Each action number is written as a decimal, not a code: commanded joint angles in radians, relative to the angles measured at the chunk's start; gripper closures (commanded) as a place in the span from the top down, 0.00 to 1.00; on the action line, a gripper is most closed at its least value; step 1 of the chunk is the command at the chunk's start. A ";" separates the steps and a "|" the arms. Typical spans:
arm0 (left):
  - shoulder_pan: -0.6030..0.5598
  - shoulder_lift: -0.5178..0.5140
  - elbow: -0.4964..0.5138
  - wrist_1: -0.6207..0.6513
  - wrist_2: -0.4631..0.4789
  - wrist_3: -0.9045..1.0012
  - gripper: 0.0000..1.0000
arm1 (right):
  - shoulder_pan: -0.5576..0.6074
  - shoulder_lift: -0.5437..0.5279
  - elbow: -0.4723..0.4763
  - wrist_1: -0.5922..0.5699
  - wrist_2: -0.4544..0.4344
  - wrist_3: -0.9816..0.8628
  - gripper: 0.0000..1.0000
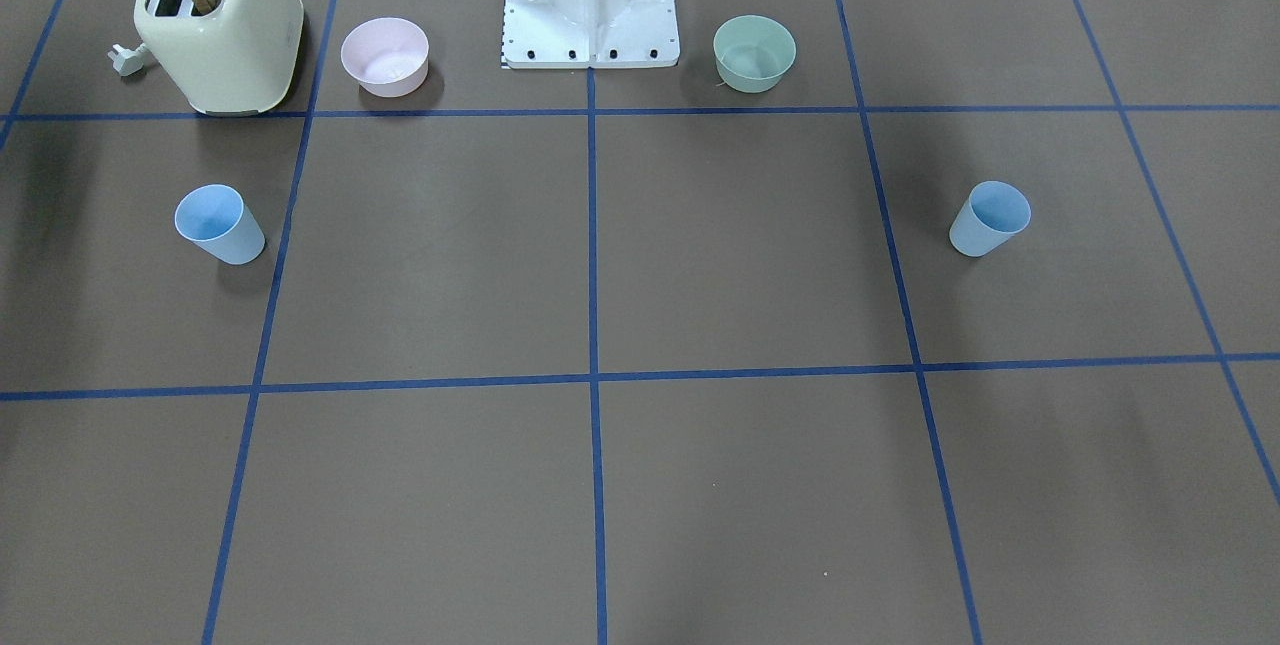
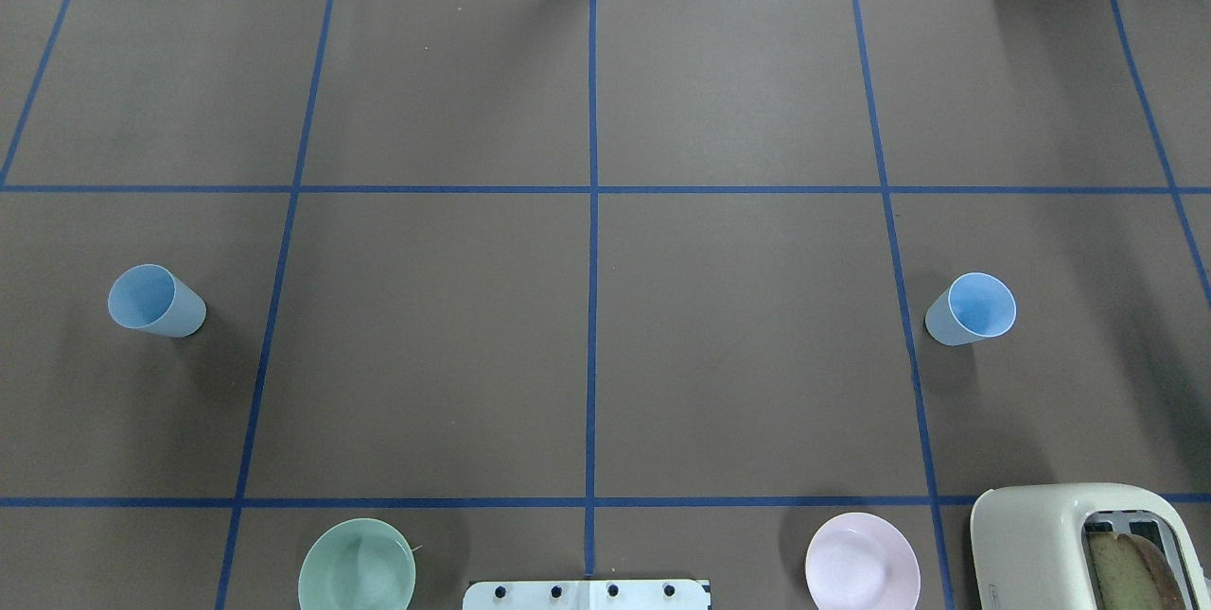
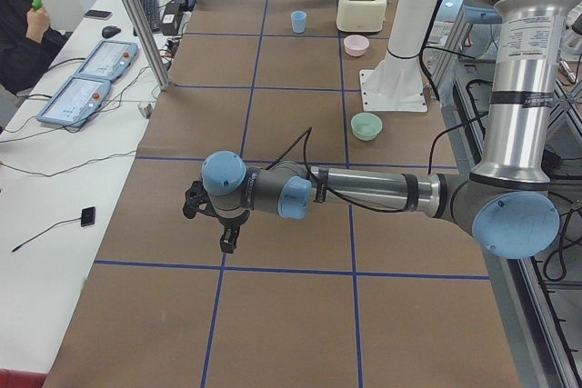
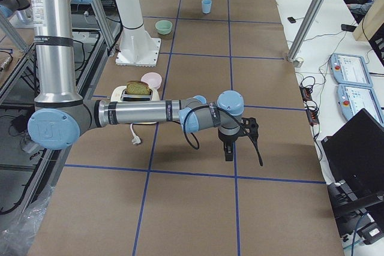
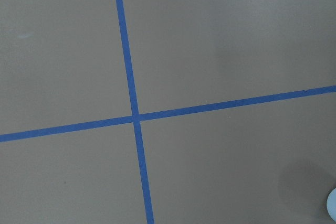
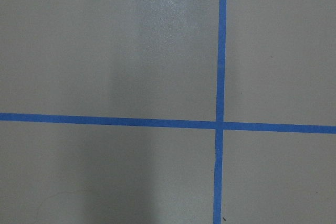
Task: Stack blue cups with both arms
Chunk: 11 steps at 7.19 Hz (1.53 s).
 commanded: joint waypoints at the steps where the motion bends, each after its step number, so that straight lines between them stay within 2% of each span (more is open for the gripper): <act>1: 0.002 0.000 -0.016 0.000 0.000 0.000 0.99 | -0.003 0.015 0.024 -0.001 0.009 0.003 1.00; 4: 0.018 0.008 -0.048 0.005 0.000 -0.002 1.00 | -0.060 0.056 0.029 -0.001 0.003 0.005 1.00; 7: 0.109 0.030 -0.132 -0.003 0.000 -0.148 0.99 | -0.087 0.021 0.117 0.001 0.058 0.040 1.00; 8: 0.123 0.032 -0.149 -0.036 0.000 -0.141 0.98 | -0.104 0.021 0.146 0.004 0.100 0.040 1.00; 10: 0.195 0.058 -0.151 -0.194 0.015 -0.280 0.99 | -0.196 -0.055 0.246 0.007 0.107 0.041 0.99; 11: 0.254 0.064 -0.154 -0.224 0.070 -0.335 0.99 | -0.221 -0.092 0.268 0.021 0.107 0.043 0.94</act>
